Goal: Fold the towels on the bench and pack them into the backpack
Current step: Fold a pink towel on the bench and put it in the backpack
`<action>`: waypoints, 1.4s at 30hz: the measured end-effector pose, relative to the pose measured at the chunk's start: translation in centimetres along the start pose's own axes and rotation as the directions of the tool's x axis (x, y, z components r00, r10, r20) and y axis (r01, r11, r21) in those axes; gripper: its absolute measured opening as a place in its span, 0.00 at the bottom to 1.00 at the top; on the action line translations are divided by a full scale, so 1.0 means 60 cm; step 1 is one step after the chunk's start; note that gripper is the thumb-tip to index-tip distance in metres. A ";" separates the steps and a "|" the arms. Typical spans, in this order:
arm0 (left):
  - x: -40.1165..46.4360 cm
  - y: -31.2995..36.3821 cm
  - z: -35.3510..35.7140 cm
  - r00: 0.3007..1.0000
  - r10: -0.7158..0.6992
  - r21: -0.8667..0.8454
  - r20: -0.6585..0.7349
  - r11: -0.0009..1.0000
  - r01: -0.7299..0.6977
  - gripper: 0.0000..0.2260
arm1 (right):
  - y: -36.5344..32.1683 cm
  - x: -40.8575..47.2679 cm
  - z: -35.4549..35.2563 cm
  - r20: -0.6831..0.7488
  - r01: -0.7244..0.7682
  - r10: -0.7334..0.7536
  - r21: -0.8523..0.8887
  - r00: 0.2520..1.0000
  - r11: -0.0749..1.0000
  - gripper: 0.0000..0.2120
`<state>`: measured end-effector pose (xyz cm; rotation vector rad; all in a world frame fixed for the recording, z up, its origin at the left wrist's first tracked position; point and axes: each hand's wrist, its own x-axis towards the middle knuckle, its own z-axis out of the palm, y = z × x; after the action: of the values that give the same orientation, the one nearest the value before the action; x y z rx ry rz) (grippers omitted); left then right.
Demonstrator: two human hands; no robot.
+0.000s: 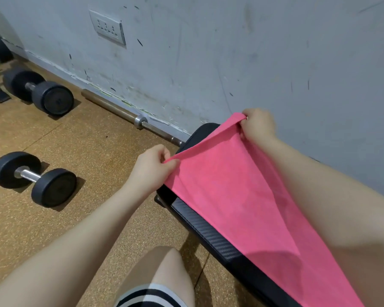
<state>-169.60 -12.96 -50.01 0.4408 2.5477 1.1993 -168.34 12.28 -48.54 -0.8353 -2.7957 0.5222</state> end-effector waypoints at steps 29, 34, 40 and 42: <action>-0.267 0.300 0.311 0.261 0.621 -0.543 0.739 0.779 -0.315 0.11 | 0.393 -0.295 -0.215 -0.173 -0.314 0.581 0.702 0.795 0.639 0.14; -0.295 0.297 0.373 0.233 0.578 -0.490 0.782 0.801 -0.342 0.10 | 0.451 -0.316 -0.208 -0.152 -0.376 0.623 0.681 0.767 0.629 0.14; -0.245 0.282 0.402 0.385 0.479 -0.222 0.789 0.807 -0.548 0.10 | 0.485 -0.310 -0.170 -0.036 -0.495 0.658 0.630 0.752 0.599 0.13; -0.185 0.283 0.406 0.548 0.540 -0.121 0.639 0.774 -0.622 0.09 | 0.491 -0.311 -0.164 -0.014 -0.497 0.660 0.645 0.751 0.580 0.11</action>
<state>-147.59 9.86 -50.20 1.5472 1.8766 0.8261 -135.69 27.61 -51.89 -1.5135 -1.8352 1.2322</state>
